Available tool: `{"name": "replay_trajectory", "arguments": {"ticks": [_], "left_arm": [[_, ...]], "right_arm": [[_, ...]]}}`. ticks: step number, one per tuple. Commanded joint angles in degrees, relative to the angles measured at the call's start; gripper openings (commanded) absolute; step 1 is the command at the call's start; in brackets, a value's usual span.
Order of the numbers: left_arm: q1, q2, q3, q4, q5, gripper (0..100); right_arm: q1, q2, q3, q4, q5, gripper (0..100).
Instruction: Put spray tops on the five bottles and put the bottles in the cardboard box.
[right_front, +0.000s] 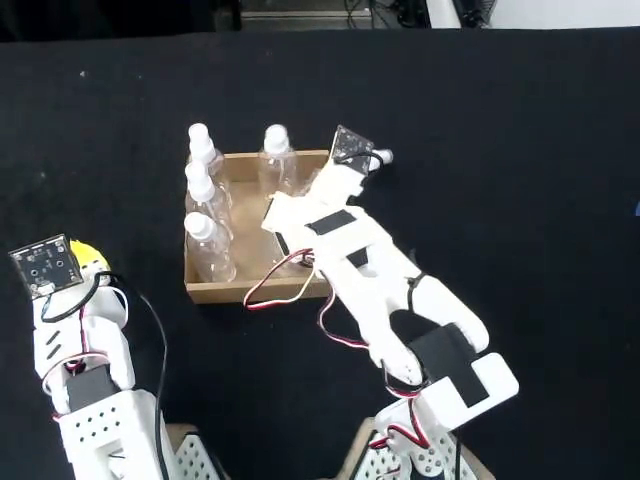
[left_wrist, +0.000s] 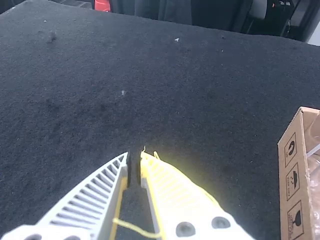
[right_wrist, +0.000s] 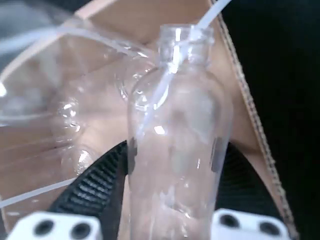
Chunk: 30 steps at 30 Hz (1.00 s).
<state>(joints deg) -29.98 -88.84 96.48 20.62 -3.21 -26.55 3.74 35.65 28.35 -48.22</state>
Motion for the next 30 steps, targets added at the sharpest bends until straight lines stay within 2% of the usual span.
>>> {"name": "replay_trajectory", "arguments": {"ticks": [1,6,16,30], "left_arm": [[0.57,-0.35,1.27,0.00,0.44,3],[0.57,-0.35,1.27,0.00,0.44,3],[0.57,-0.44,1.27,0.00,0.44,3],[0.57,-0.44,1.27,0.00,0.44,3]], "right_arm": [[1.05,-0.57,-3.56,0.97,-0.26,20.2],[1.05,-1.27,-3.82,3.08,-0.18,20.1],[1.14,-12.26,1.89,2.99,0.44,20.1],[9.14,-19.30,5.85,3.43,0.70,20.1]]}}
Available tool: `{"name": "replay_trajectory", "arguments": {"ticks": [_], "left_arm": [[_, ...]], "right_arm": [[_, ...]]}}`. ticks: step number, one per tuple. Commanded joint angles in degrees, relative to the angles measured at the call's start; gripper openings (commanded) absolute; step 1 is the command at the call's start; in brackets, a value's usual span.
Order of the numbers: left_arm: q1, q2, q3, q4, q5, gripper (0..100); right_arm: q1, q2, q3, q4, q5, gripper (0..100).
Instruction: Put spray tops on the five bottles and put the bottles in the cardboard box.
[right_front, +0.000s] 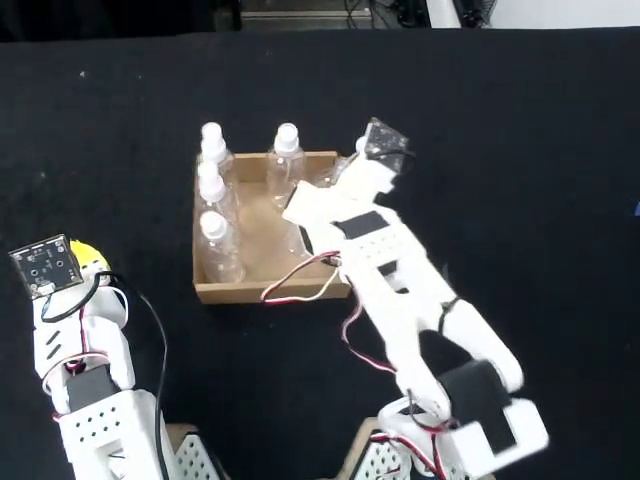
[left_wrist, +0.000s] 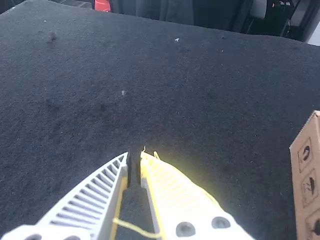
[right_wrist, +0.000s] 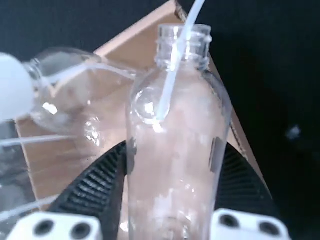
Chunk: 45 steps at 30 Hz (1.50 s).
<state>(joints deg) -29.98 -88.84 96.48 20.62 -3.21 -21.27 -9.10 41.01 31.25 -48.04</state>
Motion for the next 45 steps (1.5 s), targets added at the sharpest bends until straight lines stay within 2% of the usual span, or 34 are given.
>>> {"name": "replay_trajectory", "arguments": {"ticks": [1,7,16,19,22,33,39,45], "left_arm": [[0.57,-0.44,1.27,0.00,0.44,3],[0.57,-0.44,1.27,0.00,0.44,3],[0.57,-0.26,1.27,0.00,0.44,3],[0.57,-0.26,1.27,0.00,0.44,3],[0.48,-0.26,1.27,0.00,0.44,3],[0.31,-0.26,1.27,0.00,0.44,3],[0.48,-0.26,1.27,0.26,0.44,3],[0.57,-0.18,1.27,0.35,0.44,3]], "right_arm": [[4.40,-7.60,0.92,0.53,1.49,20.1],[5.19,-15.87,4.44,0.44,9.41,20.1],[5.54,-21.85,5.14,0.53,9.85,20.1],[7.65,-24.22,5.14,0.53,9.93,20.1],[11.78,-27.47,5.14,0.79,10.64,20.1],[26.99,-37.93,0.04,17.49,28.48,20.1],[34.46,-32.31,-2.51,20.84,38.95,20.1],[43.69,-17.63,-6.99,23.21,48.53,20.1]]}}
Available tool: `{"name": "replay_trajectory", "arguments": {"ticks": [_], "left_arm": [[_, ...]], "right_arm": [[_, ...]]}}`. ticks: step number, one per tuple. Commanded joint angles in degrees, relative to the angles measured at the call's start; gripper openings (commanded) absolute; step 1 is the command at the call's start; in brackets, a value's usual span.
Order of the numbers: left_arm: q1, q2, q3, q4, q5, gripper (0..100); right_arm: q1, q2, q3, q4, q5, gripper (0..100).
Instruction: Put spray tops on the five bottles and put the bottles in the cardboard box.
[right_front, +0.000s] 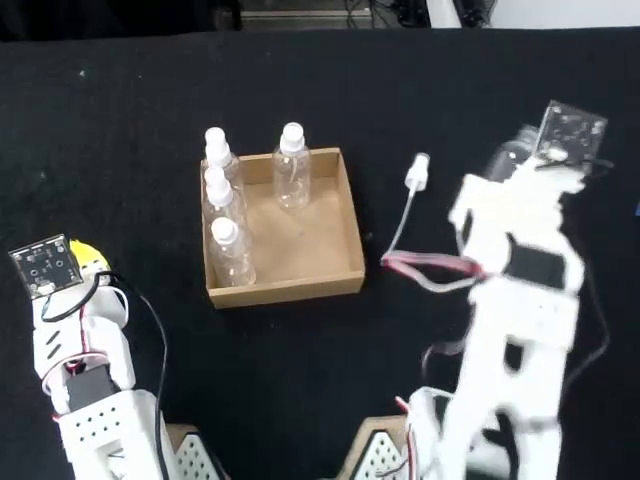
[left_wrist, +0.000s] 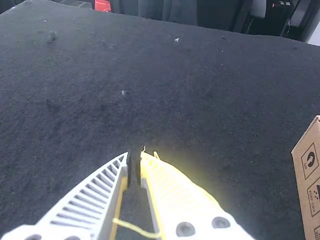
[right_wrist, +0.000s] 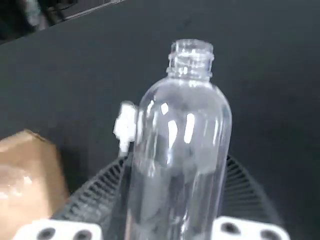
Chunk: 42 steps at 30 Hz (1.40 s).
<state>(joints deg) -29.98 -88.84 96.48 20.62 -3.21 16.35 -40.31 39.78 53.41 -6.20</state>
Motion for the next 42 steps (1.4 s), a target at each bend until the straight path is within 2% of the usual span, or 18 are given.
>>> {"name": "replay_trajectory", "arguments": {"ticks": [1,7,11,15,18,22,24,30,35,40,42], "left_arm": [[0.57,-0.09,1.27,0.35,0.44,3],[0.57,-0.09,1.27,0.35,0.44,3],[0.57,-0.09,1.27,0.35,0.44,3],[0.57,-0.09,1.27,0.35,0.44,3],[0.57,-0.09,1.27,0.35,0.44,3],[0.57,-0.09,1.27,0.35,0.44,3],[0.57,-0.09,1.27,0.35,0.44,3],[0.57,-0.09,1.27,0.44,0.44,3],[0.31,-0.09,1.27,0.44,0.44,3],[0.40,0.00,1.27,0.44,0.44,3],[0.57,0.00,1.27,0.44,0.44,3]], "right_arm": [[7.38,16.75,-6.81,2.11,10.20,20.1],[13.63,34.15,-13.49,11.25,32.26,20.2],[15.74,38.73,-15.69,11.96,40.18,20.4],[14.68,39.52,-15.52,11.87,46.42,20.5],[13.98,39.60,-15.25,11.16,48.18,22.7],[14.07,39.52,-16.22,15.47,48.53,37.6],[14.07,39.52,-17.80,19.34,50.46,40.9],[14.07,42.42,-29.32,33.05,55.65,34.4],[16.00,54.02,-44.00,38.24,57.67,34.3],[19.25,66.51,-55.78,44.31,64.35,34.3],[19.78,69.67,-59.47,45.80,64.88,34.2]]}}
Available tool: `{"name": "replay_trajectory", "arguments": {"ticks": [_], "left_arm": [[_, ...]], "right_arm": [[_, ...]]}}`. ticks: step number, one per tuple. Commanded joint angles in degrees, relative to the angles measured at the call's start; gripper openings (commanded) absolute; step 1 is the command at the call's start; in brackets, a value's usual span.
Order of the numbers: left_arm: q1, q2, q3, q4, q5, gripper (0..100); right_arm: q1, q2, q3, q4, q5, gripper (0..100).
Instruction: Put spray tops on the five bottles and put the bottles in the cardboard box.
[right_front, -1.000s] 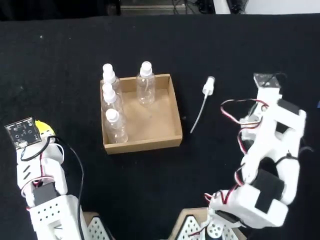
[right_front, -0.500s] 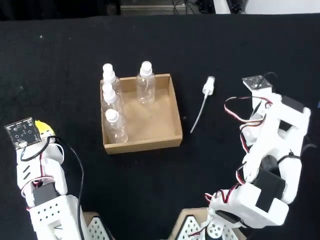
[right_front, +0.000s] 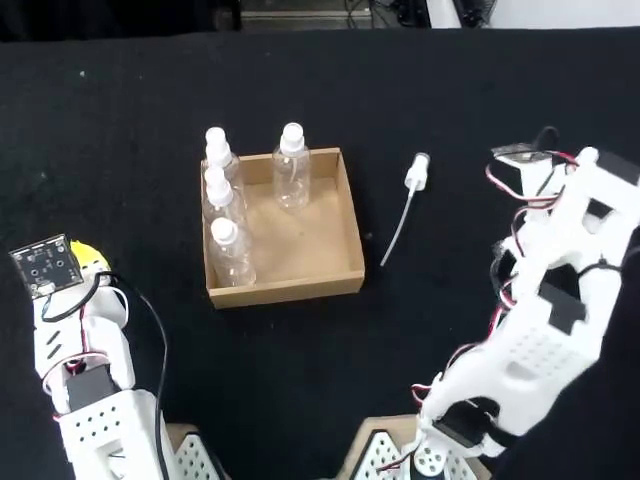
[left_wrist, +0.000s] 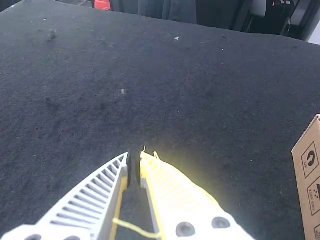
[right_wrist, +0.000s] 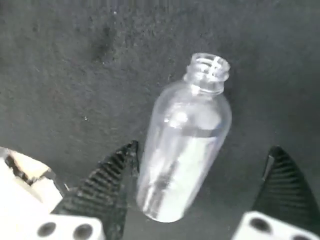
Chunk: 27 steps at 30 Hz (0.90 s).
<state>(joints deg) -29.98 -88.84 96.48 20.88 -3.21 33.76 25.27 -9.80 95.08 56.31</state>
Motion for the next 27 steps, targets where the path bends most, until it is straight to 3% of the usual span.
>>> {"name": "replay_trajectory", "arguments": {"ticks": [1,12,19,27], "left_arm": [[0.57,0.00,1.27,0.18,0.44,3],[0.57,0.00,1.27,0.18,0.44,3],[0.66,0.00,1.27,0.18,0.44,3],[0.66,0.00,1.27,0.18,0.44,3]], "right_arm": [[2.55,5.32,-11.12,4.22,2.46,34.2],[1.23,12.18,-12.18,4.04,2.37,33.5],[2.99,11.03,-12.62,4.48,2.11,11.7],[2.46,3.38,-20.44,-1.93,-10.46,11.7]]}}
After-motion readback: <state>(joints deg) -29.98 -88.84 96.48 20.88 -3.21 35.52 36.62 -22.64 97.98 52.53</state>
